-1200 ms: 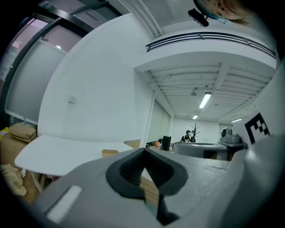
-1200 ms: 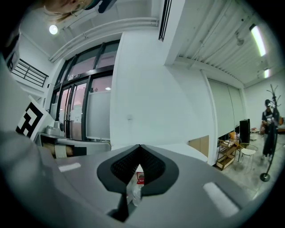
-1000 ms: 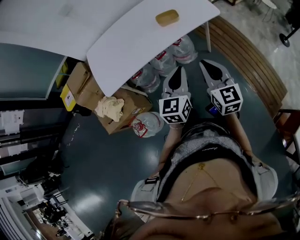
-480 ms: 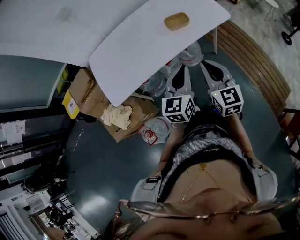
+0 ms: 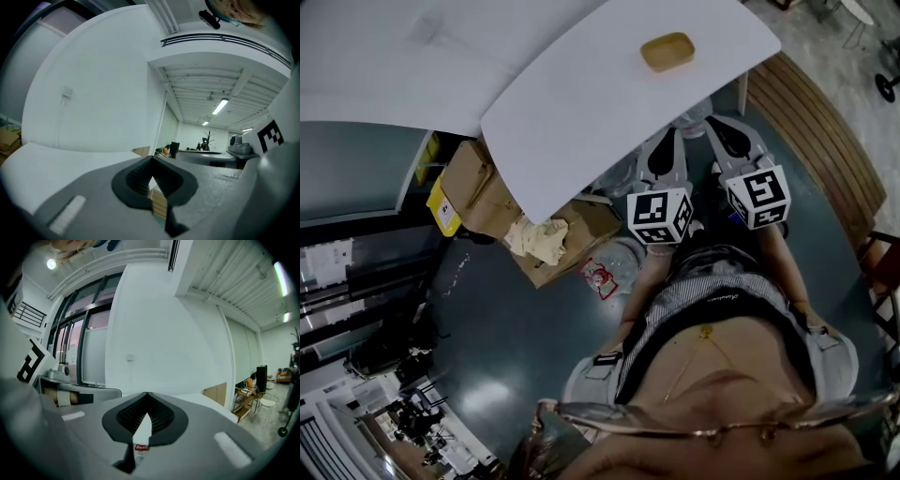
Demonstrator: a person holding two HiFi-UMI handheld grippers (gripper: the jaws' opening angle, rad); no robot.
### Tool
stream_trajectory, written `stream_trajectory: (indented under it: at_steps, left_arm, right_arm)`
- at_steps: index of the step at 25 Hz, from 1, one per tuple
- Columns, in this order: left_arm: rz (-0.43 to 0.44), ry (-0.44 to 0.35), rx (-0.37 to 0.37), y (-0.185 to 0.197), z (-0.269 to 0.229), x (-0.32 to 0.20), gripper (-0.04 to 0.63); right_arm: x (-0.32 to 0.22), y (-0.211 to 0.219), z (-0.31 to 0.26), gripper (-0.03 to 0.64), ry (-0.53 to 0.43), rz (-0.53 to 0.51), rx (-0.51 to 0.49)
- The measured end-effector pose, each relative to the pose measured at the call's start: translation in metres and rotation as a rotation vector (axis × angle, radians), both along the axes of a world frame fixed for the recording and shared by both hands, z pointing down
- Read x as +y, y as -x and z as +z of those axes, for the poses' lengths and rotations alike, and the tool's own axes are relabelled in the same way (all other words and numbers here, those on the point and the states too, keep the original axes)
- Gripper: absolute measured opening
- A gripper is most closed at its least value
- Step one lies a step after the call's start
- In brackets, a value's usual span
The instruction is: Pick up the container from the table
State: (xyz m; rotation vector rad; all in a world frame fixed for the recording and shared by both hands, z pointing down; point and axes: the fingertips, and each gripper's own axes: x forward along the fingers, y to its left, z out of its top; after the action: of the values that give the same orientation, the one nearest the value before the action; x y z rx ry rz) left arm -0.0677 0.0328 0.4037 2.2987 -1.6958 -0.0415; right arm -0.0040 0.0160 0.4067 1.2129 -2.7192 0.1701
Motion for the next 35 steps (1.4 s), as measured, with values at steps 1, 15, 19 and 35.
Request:
stream_trajectory:
  at_steps: [1,15,19,35]
  left_arm:
    - [-0.003,0.0,-0.001,-0.001,-0.001,-0.011,0.0]
    - [-0.029,0.032,-0.007,-0.049,-0.011,-0.155,0.0]
    - [-0.05,0.039,0.007,-0.055,-0.007,-0.181,0.0]
    - [-0.083,0.094,-0.043,-0.009,0.022,-0.265,0.0]
  right_arm:
    - [-0.011,0.0,0.0,0.026,0.0,-0.006,0.001]
    - [-0.151,-0.034,-0.01,0.026,0.01,-0.07,-0.017]
    - [-0.177,-0.041,-0.004,0.026,0.012,-0.091,0.001]
    - [-0.265,-0.004,0.031,0.026,0.071,-0.096,0.08]
